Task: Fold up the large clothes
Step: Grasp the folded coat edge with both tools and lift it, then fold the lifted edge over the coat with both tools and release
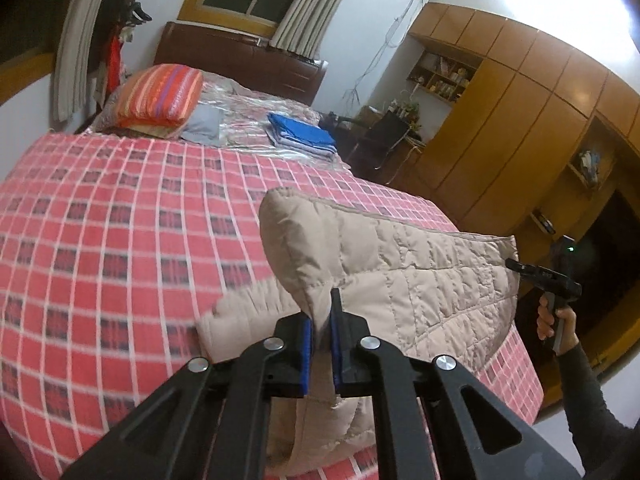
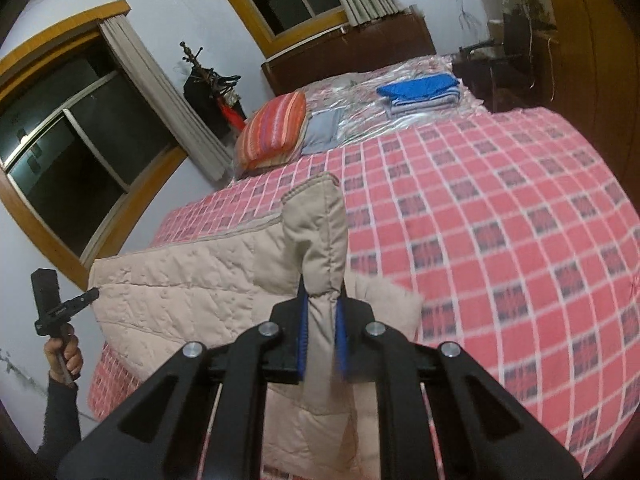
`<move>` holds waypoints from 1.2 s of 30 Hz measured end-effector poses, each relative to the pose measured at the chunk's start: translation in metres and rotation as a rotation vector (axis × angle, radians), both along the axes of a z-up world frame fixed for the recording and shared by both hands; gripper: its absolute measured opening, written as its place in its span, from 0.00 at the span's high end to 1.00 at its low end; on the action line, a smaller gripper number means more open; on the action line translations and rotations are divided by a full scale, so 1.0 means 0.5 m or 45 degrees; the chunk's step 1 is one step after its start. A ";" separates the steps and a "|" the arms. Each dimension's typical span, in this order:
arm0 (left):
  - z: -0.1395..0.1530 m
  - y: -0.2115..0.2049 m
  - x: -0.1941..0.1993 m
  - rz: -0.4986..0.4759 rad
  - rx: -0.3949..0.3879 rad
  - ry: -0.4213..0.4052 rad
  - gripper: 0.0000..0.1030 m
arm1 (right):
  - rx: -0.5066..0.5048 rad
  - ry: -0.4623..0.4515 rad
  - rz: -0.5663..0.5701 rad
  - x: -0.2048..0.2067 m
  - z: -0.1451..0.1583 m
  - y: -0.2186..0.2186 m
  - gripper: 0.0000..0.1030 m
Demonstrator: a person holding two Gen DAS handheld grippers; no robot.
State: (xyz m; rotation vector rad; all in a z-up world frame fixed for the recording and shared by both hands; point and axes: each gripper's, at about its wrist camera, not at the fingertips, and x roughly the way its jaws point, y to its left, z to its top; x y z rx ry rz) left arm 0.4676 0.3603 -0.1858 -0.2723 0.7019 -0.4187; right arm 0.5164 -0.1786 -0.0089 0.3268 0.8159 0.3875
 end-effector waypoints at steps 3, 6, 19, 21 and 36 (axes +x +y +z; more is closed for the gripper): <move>-0.002 0.003 0.067 0.030 0.003 0.033 0.93 | -0.047 -0.007 -0.031 0.055 -0.007 0.008 0.90; -0.019 0.005 0.134 0.067 0.003 0.070 0.93 | -0.090 0.009 -0.052 0.117 -0.033 0.020 0.90; -0.231 0.056 0.298 0.164 -0.078 0.343 0.93 | -0.197 0.210 -0.051 0.297 -0.226 0.062 0.90; -0.260 0.068 0.310 0.172 -0.110 0.384 0.93 | -0.188 0.261 -0.046 0.316 -0.258 0.058 0.90; -0.314 0.099 0.293 0.340 -0.050 0.432 0.74 | -0.107 0.439 -0.064 0.329 -0.335 0.034 0.68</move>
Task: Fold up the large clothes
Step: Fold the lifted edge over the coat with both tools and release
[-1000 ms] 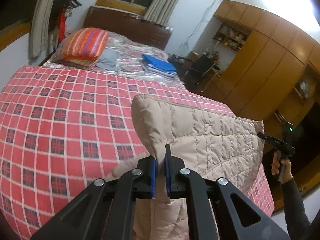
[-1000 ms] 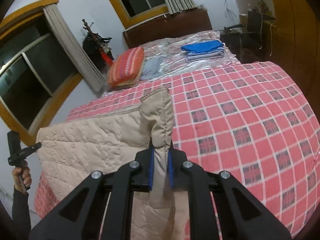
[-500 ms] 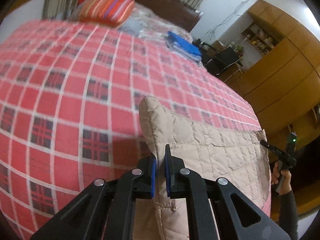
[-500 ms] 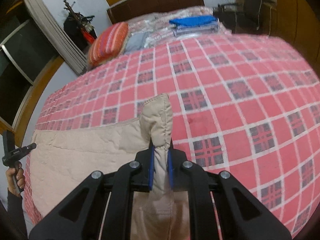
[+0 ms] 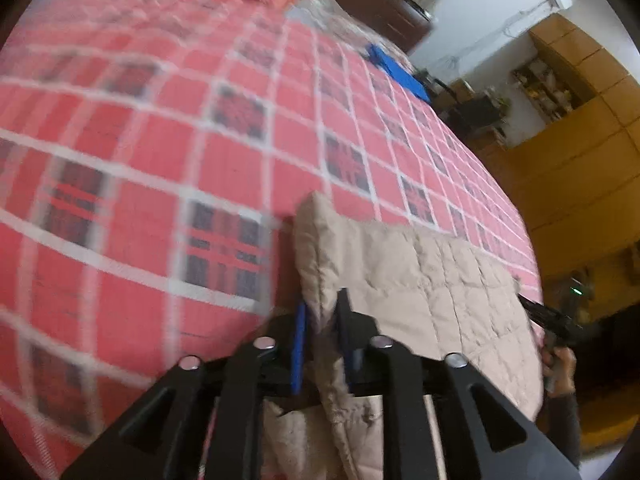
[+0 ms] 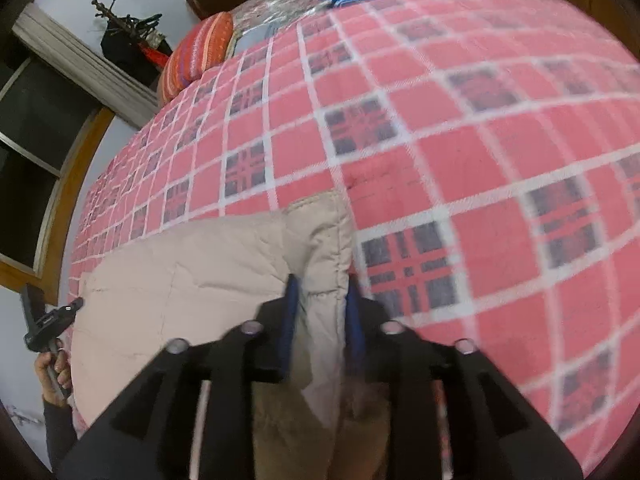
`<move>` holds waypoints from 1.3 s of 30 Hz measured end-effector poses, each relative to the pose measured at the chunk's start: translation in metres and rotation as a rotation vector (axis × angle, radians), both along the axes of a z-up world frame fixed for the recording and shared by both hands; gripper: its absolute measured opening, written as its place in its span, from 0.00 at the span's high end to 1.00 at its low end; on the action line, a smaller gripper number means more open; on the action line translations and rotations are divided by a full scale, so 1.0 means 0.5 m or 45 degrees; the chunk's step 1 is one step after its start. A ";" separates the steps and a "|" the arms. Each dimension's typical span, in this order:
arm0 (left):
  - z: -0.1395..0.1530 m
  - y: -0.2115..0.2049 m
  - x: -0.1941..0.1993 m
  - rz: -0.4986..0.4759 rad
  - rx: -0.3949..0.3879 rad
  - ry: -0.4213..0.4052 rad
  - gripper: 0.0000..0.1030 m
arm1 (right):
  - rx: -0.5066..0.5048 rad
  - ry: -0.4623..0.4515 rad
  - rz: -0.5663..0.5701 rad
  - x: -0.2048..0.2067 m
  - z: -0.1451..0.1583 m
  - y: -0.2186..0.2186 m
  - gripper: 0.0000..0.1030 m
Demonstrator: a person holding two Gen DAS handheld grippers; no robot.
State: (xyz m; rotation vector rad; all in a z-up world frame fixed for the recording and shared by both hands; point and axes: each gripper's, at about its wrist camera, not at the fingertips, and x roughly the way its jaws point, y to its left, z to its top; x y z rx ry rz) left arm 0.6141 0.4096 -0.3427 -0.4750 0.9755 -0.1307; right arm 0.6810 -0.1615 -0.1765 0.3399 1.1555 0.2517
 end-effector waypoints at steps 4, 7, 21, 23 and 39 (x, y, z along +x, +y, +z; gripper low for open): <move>0.095 -0.025 -0.059 -0.014 -0.012 -0.161 0.75 | 0.042 -0.122 -0.001 -0.049 0.075 -0.014 0.68; 0.089 -0.076 -0.054 -0.176 -0.140 -0.130 0.75 | 0.136 -0.087 0.049 -0.074 0.076 0.000 0.68; 0.000 -0.083 -0.050 -0.133 -0.037 0.099 0.85 | 0.115 0.094 0.066 -0.095 0.017 0.021 0.88; 0.060 -0.103 -0.101 -0.213 -0.055 -0.005 0.79 | 0.115 0.015 0.113 -0.143 0.063 0.033 0.88; 0.015 -0.122 -0.277 -0.209 -0.105 -0.011 0.84 | 0.033 0.008 0.229 -0.308 0.058 0.126 0.92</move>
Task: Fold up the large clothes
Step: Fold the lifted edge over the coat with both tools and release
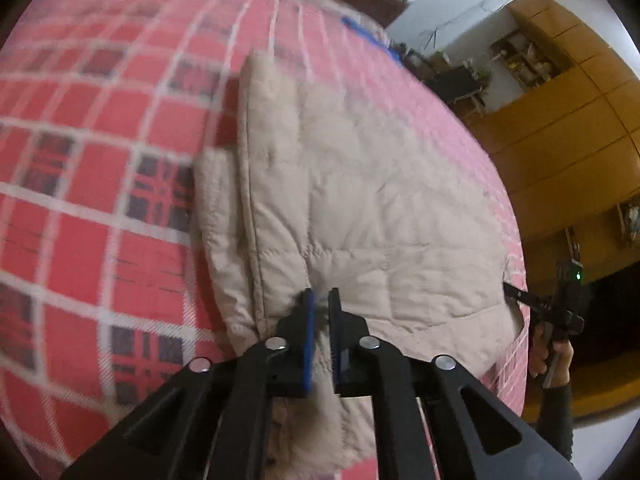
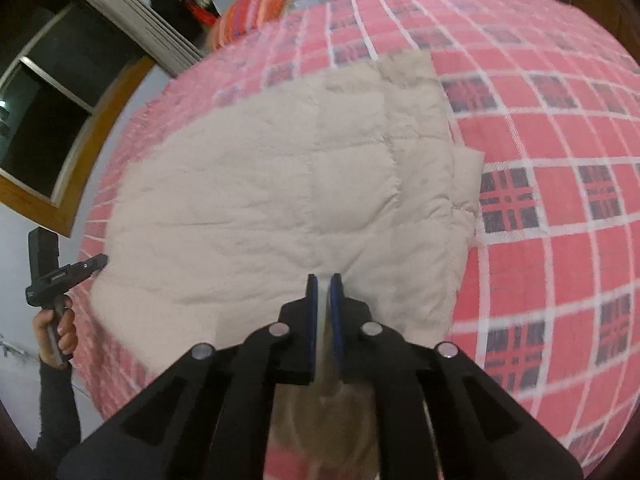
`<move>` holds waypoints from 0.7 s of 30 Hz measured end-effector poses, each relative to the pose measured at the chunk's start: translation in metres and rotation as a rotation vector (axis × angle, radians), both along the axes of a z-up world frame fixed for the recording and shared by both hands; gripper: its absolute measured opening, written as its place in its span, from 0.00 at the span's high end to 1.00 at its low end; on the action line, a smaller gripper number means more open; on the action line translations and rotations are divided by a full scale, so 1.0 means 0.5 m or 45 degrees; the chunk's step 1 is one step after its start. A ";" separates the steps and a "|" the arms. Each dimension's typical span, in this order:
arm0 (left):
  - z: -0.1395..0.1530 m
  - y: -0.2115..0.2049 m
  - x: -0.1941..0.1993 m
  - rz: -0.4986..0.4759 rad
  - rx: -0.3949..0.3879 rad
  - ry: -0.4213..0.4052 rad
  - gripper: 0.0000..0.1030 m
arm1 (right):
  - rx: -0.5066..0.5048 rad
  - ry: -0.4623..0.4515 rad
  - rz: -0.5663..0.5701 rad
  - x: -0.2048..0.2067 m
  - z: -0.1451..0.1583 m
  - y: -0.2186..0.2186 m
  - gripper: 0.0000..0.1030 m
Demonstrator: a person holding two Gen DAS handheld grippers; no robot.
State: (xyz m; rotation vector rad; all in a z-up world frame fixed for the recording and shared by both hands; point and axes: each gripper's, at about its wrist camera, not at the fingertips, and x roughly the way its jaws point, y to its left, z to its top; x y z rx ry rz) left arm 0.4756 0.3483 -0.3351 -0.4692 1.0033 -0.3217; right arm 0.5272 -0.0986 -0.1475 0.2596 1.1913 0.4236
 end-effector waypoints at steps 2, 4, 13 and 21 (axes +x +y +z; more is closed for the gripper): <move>0.044 -0.013 -0.048 -0.056 -0.032 -0.085 0.81 | 0.039 -0.052 0.010 -0.039 0.032 -0.005 0.91; 0.055 -0.037 -0.097 -0.129 -0.056 -0.116 0.79 | 0.051 -0.091 0.021 -0.087 0.049 -0.012 0.90; -0.088 -0.066 -0.070 -0.172 -0.102 0.118 0.93 | -0.107 0.009 -0.010 -0.083 -0.058 -0.017 1.00; 0.010 0.010 -0.115 -0.145 -0.071 -0.010 0.26 | -0.487 -0.338 0.073 -0.233 0.081 0.089 0.33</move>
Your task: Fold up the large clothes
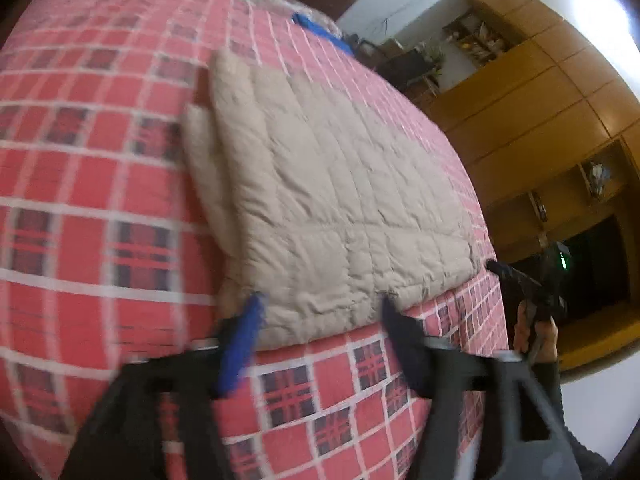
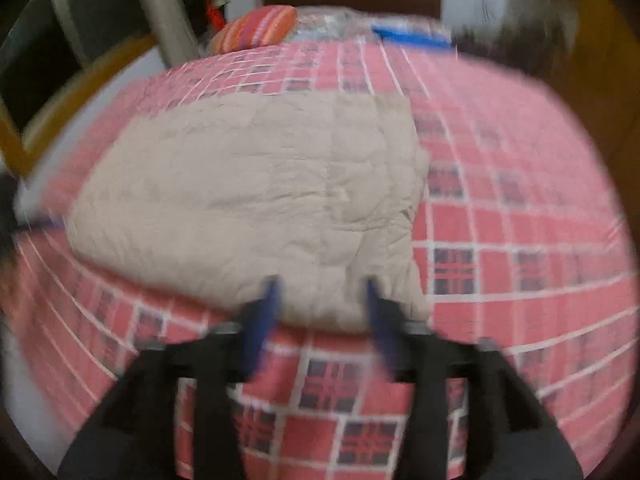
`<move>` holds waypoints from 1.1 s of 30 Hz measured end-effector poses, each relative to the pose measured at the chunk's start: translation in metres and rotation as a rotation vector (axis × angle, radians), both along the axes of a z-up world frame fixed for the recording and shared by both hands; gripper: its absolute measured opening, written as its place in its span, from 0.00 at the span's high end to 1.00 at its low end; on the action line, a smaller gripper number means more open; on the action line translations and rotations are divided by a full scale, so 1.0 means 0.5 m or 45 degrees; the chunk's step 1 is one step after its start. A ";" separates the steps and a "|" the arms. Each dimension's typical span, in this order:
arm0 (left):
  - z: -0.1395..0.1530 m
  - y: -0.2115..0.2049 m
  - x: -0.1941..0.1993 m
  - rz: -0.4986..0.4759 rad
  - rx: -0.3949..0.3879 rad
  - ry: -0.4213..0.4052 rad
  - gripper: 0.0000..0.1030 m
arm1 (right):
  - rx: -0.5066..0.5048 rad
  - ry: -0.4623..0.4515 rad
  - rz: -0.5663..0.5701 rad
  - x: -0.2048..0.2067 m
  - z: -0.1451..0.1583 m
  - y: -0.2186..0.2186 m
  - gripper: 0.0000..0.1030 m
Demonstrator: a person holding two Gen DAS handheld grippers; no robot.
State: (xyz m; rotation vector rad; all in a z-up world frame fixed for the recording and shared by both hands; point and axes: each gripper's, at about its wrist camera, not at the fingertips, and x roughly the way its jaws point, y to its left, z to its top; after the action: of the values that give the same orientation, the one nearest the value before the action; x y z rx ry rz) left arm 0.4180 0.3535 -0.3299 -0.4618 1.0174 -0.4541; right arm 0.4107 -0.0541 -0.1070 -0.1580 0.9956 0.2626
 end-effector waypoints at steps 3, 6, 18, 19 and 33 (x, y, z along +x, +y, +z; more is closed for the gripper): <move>-0.004 0.066 0.007 0.057 -0.090 0.028 0.26 | -0.252 -0.149 0.124 -0.088 -0.003 0.101 0.26; -0.018 0.112 0.031 0.083 -0.217 0.060 0.25 | -0.431 -0.252 0.262 -0.165 -0.033 0.220 0.25; -0.092 0.136 0.176 0.071 -0.304 0.146 0.24 | -0.704 -0.487 0.577 -0.227 -0.121 0.522 0.24; -0.096 0.135 0.189 0.074 -0.309 0.147 0.24 | -0.717 -0.503 0.589 -0.224 -0.125 0.534 0.24; -0.113 0.084 0.301 -0.017 -0.317 0.204 0.24 | -0.878 -0.639 0.680 -0.173 -0.187 0.684 0.26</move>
State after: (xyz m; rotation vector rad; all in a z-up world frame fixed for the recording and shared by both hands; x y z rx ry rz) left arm 0.5687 0.3952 -0.3862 -0.7231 1.1241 -0.5656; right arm 0.3244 0.2877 -0.2004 -1.0752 0.4910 0.3337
